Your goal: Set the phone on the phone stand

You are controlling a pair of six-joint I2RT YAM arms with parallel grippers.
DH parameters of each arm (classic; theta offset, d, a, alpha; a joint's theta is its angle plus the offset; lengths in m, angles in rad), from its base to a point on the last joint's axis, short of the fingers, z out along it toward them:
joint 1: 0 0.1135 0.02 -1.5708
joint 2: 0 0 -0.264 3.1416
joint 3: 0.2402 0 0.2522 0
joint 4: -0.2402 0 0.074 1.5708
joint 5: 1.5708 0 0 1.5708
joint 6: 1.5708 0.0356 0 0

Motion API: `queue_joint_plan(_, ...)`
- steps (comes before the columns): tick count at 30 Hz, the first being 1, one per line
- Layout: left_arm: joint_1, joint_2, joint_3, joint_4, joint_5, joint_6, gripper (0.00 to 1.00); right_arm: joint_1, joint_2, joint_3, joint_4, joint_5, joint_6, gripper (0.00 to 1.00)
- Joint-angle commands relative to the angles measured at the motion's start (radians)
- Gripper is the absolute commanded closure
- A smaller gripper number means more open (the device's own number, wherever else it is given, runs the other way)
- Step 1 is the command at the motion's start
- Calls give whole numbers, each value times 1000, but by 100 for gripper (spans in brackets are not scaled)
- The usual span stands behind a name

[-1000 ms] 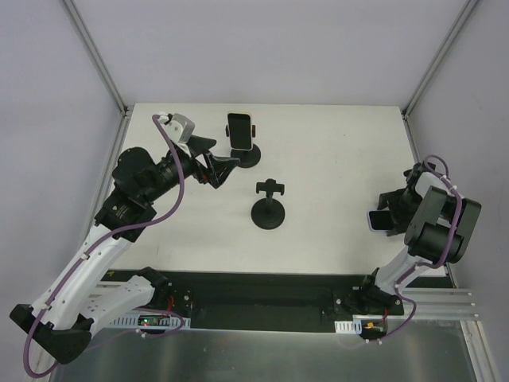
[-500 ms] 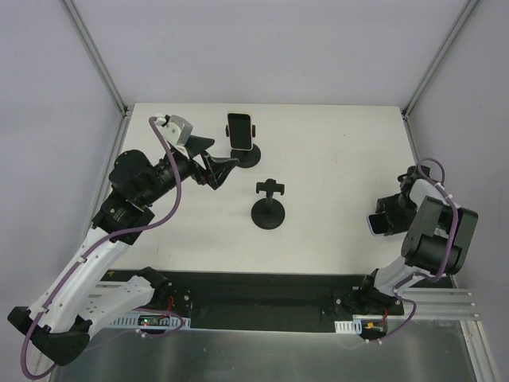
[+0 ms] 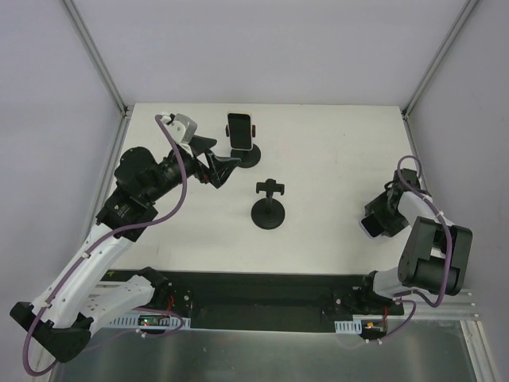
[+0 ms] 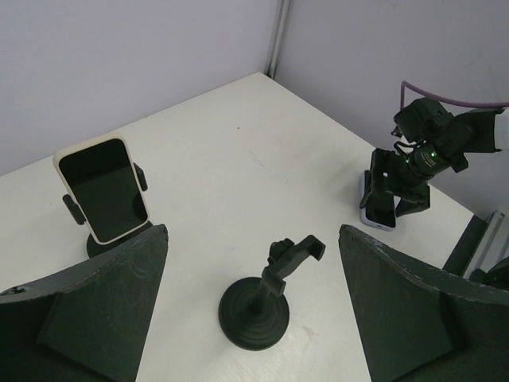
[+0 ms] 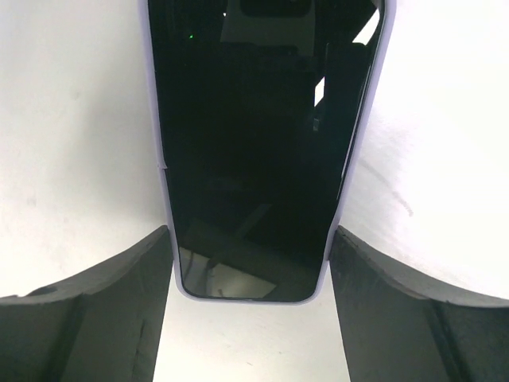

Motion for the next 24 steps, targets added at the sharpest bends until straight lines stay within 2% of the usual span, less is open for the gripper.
queue_joint_plan(1,-7,16,-8,16,-10,1,13,94,-44,-15,43,-56,-145,100)
queue_joint_plan(8,-9,34,-9,18,-13,4,13,186,-118,-64,189,-175,-222,100)
queue_joint_plan(13,-7,43,-9,16,-10,4,13,251,-158,-73,261,-197,-262,100)
queue_joint_plan(18,-7,66,-3,18,21,-14,12,323,-271,-97,338,-207,-306,100)
queue_joint_plan(21,-7,83,3,18,42,-25,12,349,-316,-94,324,-145,-296,100)
queue_joint_plan(24,-7,89,3,18,47,-31,12,349,-261,-15,185,-125,-303,99)
